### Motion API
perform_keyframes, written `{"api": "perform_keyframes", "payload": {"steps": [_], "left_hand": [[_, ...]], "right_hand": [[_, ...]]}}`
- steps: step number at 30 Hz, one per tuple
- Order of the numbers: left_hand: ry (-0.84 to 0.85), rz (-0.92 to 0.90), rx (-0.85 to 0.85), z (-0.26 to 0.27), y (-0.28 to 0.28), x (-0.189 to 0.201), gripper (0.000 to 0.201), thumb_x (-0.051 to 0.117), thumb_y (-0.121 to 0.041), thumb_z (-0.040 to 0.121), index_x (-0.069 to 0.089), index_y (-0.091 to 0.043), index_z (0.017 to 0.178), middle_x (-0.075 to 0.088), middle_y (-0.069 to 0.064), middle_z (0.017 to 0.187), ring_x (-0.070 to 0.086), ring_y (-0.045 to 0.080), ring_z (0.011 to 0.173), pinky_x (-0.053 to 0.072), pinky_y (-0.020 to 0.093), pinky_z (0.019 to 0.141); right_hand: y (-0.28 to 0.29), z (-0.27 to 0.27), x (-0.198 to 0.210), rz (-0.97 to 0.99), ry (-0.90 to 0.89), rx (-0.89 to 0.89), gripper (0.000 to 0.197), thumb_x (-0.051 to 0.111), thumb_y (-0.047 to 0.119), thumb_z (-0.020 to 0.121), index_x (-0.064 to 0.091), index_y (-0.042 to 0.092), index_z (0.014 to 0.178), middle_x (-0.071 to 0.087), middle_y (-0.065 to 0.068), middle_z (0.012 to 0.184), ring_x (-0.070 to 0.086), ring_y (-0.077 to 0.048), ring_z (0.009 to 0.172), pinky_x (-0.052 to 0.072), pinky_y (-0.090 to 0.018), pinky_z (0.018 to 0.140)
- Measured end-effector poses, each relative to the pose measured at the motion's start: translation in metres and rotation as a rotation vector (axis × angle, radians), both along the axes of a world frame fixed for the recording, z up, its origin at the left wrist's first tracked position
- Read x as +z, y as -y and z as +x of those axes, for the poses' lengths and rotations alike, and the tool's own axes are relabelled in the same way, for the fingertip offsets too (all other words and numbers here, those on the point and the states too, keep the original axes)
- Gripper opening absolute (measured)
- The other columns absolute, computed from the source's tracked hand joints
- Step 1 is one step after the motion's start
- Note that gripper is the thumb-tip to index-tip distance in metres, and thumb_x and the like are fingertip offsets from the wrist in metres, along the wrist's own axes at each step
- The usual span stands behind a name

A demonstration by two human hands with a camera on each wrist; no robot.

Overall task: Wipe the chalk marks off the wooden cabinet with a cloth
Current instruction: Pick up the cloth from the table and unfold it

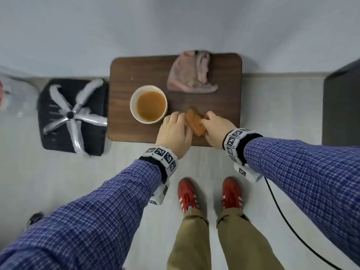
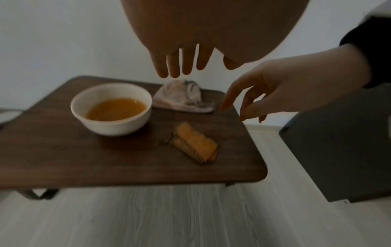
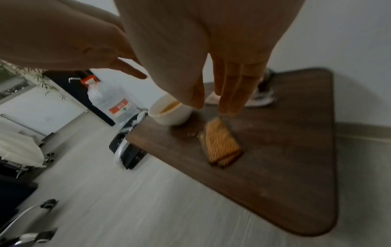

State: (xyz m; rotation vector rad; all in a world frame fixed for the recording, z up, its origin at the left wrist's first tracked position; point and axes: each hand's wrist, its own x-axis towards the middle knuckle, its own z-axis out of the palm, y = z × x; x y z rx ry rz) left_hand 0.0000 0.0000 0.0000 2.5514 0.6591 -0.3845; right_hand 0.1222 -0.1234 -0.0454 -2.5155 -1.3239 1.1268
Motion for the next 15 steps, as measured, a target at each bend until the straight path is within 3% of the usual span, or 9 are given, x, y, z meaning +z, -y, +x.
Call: {"api": "perform_keyframes", "payload": {"steps": [4,7,11,15], "left_hand": [[-0.086,-0.01,0.033,-0.018,-0.006,-0.067,0.047,0.051,-0.02,0.095,0.05,-0.001,0.138,0.05,0.017,0.141,0.043,0.036,0.129,0.037,0.044,0.111],[-0.113,-0.014,0.01,-0.028,-0.009,-0.092,0.051,0.05,-0.022,0.097,0.045,-0.002,0.143,0.047,0.015,0.146,0.041,0.035,0.133,0.036,0.043,0.113],[-0.123,-0.031,0.014,-0.033,-0.011,-0.091,0.052,0.051,-0.022,0.097,0.044,-0.003,0.145,0.045,0.014,0.148,0.04,0.034,0.135,0.037,0.044,0.113],[-0.131,-0.072,-0.023,-0.013,-0.015,-0.047,0.057,0.054,-0.019,0.094,0.04,-0.004,0.147,0.043,0.013,0.149,0.04,0.033,0.134,0.039,0.042,0.111]], "right_hand": [[-0.019,-0.019,-0.069,-0.044,-0.022,0.124,0.042,0.052,0.028,0.09,0.051,0.035,0.132,0.031,-0.009,0.14,0.041,-0.034,0.121,0.047,-0.042,0.09],[-0.028,-0.027,-0.098,-0.075,0.1,0.164,0.037,0.052,0.038,0.09,0.056,0.036,0.127,0.028,-0.009,0.144,0.031,-0.034,0.126,0.042,-0.044,0.091],[-0.033,-0.031,-0.091,-0.093,0.19,0.082,0.024,0.056,0.029,0.09,0.065,0.019,0.111,0.042,-0.006,0.132,0.041,-0.03,0.117,0.043,-0.041,0.083],[-0.025,-0.003,-0.031,-0.048,-0.016,-0.13,0.026,0.056,0.035,0.093,0.072,0.019,0.104,0.059,-0.006,0.112,0.06,-0.03,0.102,0.05,-0.038,0.084]]}}
